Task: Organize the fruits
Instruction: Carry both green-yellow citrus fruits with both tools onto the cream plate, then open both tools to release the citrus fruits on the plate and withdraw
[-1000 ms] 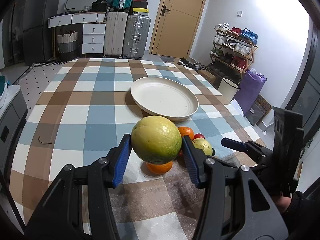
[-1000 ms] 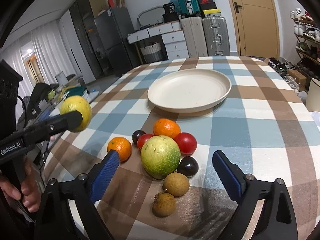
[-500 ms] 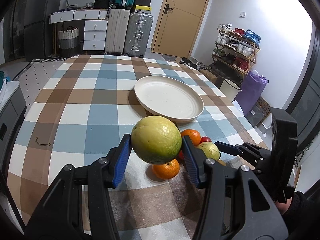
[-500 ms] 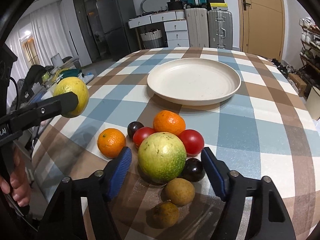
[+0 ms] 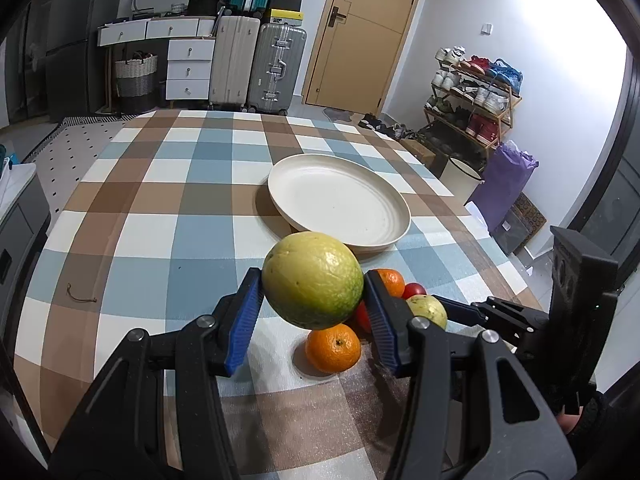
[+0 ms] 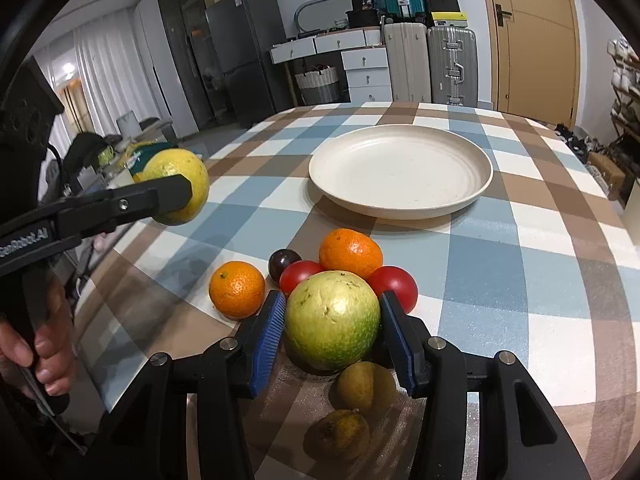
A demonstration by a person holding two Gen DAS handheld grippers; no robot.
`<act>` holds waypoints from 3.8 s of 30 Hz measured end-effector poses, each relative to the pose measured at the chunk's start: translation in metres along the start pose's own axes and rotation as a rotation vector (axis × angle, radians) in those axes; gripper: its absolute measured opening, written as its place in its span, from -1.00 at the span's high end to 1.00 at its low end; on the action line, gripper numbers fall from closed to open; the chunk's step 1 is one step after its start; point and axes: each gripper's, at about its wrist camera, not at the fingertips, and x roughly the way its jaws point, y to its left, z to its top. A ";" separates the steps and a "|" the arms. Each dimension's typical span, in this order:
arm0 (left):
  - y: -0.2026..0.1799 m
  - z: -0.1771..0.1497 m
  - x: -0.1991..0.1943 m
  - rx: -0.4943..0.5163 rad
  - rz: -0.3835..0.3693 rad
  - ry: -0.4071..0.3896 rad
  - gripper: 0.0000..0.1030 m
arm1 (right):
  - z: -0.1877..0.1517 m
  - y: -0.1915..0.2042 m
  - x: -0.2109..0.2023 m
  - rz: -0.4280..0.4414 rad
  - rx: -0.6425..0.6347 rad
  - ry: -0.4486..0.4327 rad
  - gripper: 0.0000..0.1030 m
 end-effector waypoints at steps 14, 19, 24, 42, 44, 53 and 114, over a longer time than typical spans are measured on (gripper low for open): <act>-0.012 0.024 0.021 0.026 -0.025 0.028 0.06 | 0.025 -0.027 -0.036 0.129 0.118 -0.130 0.04; -0.021 0.040 0.038 0.035 -0.044 0.048 0.06 | 0.047 -0.043 -0.038 0.160 0.148 -0.147 0.04; -0.026 0.061 0.059 0.039 -0.077 0.079 0.06 | 0.066 -0.058 -0.033 0.181 0.169 -0.147 0.04; -0.033 0.152 0.160 0.079 -0.105 0.157 0.06 | 0.148 -0.106 0.028 0.228 0.204 -0.108 0.04; -0.030 0.160 0.175 0.068 -0.106 0.173 0.06 | 0.156 -0.112 0.038 0.229 0.214 -0.100 0.04; -0.017 0.174 0.233 0.050 -0.097 0.221 0.06 | 0.176 -0.139 0.074 0.177 0.245 -0.075 0.04; -0.022 0.103 0.094 0.077 0.056 0.089 -0.44 | 0.114 -0.082 -0.031 0.074 0.193 -0.228 -0.66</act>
